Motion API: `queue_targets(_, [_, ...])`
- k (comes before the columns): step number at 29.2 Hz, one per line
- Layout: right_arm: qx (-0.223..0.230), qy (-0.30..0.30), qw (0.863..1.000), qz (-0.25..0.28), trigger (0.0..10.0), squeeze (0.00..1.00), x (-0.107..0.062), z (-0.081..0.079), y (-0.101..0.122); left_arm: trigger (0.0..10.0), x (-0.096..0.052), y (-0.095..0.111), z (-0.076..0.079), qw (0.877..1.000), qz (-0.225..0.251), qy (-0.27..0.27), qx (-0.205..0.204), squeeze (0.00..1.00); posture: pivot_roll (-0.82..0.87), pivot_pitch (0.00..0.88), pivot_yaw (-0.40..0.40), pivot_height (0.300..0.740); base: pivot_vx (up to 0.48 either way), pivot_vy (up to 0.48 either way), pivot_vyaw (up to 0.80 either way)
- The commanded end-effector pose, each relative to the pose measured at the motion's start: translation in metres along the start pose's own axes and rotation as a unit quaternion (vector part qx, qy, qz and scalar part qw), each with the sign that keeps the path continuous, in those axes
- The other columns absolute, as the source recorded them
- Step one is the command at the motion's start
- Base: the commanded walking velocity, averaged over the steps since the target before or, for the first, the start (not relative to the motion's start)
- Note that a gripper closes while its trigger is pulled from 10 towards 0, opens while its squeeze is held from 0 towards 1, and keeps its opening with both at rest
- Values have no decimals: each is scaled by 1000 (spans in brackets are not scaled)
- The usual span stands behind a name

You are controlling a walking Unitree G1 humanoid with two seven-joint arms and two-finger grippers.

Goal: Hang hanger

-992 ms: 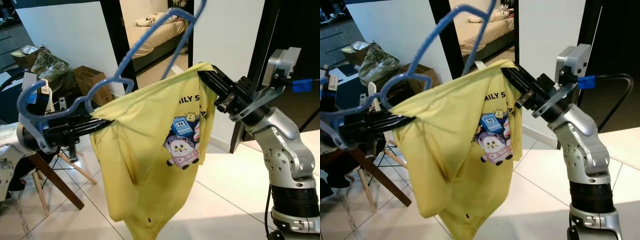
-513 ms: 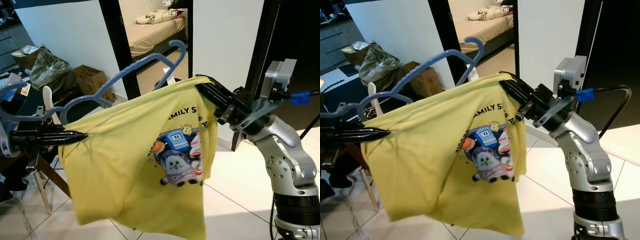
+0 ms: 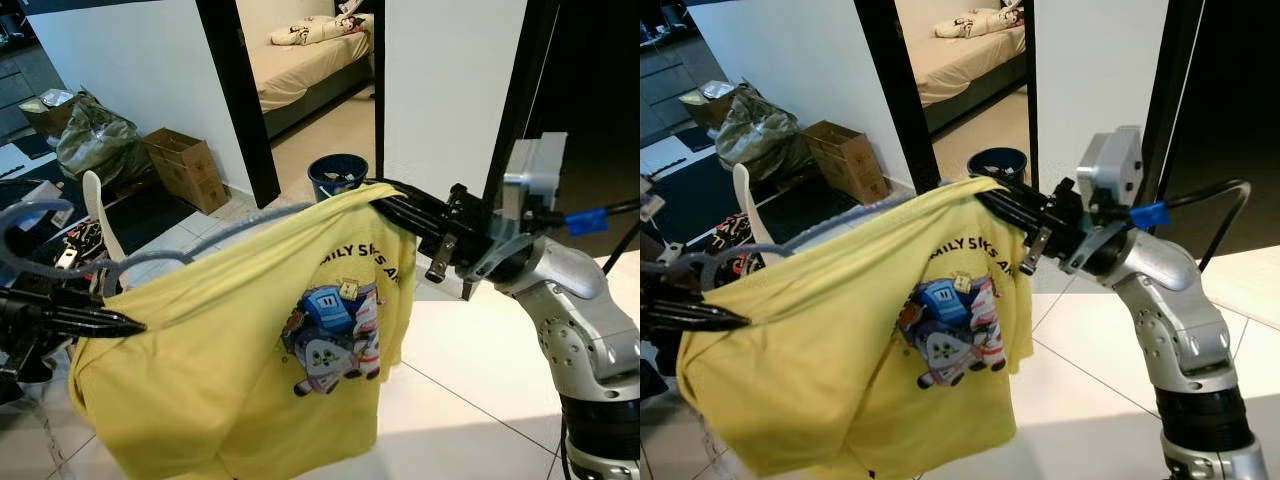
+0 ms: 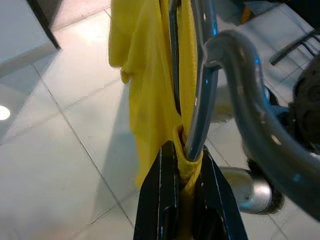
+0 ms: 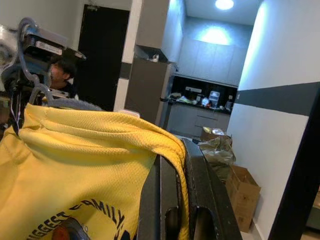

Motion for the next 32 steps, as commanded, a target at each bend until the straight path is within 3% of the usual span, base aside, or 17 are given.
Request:
queue_targets(1, [-32, 8, 999, 10, 0, 0, 2, -1, 11, 8745, -3, -9, 2, 999, -36, -4, -20, 0, -46, 0, 163, 740, 0, 0, 0])
queue_targets(8, [-38, 30, 999, 13, 0, 0, 5, -7, 16, 8667, 1, -12, 2, 998, -45, -17, -30, 0, -46, 0, 166, 740, 0, 0, 0])
queue_targets(15, [-38, 100, 994, 28, 0, 0, 13, -27, 25, 8314, 13, -18, 6, 996, -58, -52, -40, 0, -47, 0, 168, 740, 0, 0, 0])
queue_targets(19, [-28, 167, 984, 60, 0, 0, 27, -51, 37, 8549, 31, -17, -15, 999, -19, -42, -4, 0, -64, 0, 172, 740, 0, 0, 0])
queue_targets(23, [-11, 203, 976, 82, 0, 0, 35, -67, 42, 8941, 45, -15, -20, 999, 10, -46, 3, 0, -68, 0, 168, 740, 0, 0, 0])
queue_targets(29, [10, 230, 969, 86, 0, 0, 44, -84, 35, 8941, 59, -13, -30, 999, 44, -17, 13, 0, -70, 0, 164, 740, 0, 0, 0])
queue_targets(32, [6, 235, 970, 61, 0, 0, 46, -92, 21, 9176, 64, -12, -36, 998, 62, 9, 20, 0, -64, 0, 159, 740, 0, 0, 0])
Point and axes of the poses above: a point about 5 cm out from each wrist's last joint towards the gripper, its own x axis pointing out of the wrist towards the gripper, its own y axis along the axis of the wrist's last joint, z = x × y, the point moved 5 cm from there along x, pointing out of the wrist towards the gripper, and after that the axes turned 7 degrees about -x, right-handed, at the moved point
